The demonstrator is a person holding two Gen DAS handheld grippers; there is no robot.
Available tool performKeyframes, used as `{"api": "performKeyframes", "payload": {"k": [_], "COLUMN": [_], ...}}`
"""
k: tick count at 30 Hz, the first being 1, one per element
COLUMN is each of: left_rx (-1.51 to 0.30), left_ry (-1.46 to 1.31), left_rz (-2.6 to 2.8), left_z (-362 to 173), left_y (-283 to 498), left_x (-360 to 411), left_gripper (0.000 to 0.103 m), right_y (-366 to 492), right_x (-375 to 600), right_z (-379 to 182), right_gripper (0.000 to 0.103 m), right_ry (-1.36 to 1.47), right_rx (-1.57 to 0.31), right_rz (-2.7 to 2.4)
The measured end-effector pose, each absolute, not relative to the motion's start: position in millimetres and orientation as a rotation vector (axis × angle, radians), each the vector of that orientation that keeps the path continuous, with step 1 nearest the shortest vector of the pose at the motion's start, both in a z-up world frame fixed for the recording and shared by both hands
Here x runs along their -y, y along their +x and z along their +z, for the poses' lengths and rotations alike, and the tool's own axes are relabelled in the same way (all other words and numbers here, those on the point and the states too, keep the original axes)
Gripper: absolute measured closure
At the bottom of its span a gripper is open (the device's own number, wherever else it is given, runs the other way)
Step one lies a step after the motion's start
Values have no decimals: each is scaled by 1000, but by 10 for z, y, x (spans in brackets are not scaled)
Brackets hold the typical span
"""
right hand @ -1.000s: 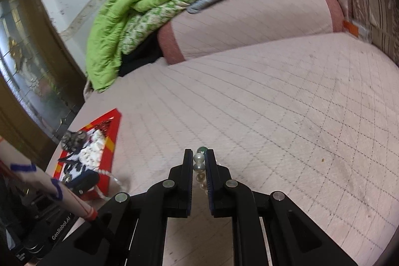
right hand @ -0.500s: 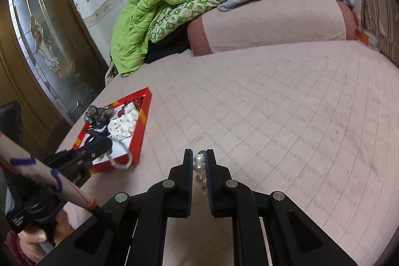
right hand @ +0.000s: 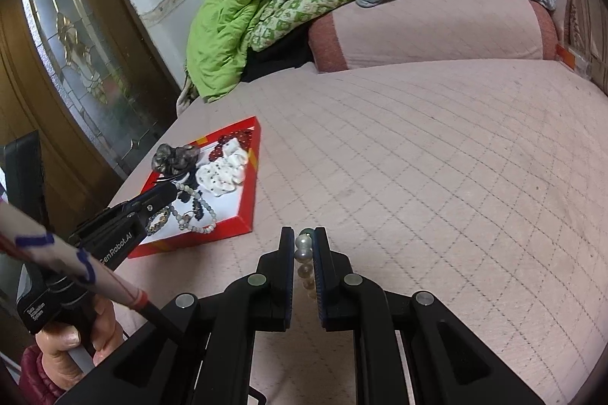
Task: Organize jewelry
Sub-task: 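Lift and carry both bracelets over the red-rimmed tray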
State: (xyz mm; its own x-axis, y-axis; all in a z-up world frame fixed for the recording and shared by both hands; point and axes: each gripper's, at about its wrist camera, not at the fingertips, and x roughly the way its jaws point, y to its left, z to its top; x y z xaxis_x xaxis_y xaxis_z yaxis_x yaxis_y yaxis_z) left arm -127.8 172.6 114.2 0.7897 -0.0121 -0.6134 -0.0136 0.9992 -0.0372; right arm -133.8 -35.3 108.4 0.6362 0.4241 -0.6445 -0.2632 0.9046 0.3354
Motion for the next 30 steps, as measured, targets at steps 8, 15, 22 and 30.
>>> {"api": "performKeyframes", "payload": {"k": [8, 15, 22, 30], "left_rx": [-644, -635, -642, -661], "left_ry": [-89, -118, -184, -272], "left_rz": [34, 64, 131, 208], "left_z": [1192, 1214, 1199, 1117], "left_y": [-1353, -1417, -1446, -1472], "left_x": [-2041, -2282, -2723, -3234], "left_gripper": [98, 98, 98, 98], "right_y": [-1373, -1368, -1313, -1183], "right_x": [54, -214, -558, -890], "right_z": [1195, 1281, 1384, 1445], "right_gripper": [93, 93, 93, 93], "right_ry": [177, 146, 117, 114], "right_rx": [-786, -784, -775, -775], "right_rz": [425, 457, 508, 571]}}
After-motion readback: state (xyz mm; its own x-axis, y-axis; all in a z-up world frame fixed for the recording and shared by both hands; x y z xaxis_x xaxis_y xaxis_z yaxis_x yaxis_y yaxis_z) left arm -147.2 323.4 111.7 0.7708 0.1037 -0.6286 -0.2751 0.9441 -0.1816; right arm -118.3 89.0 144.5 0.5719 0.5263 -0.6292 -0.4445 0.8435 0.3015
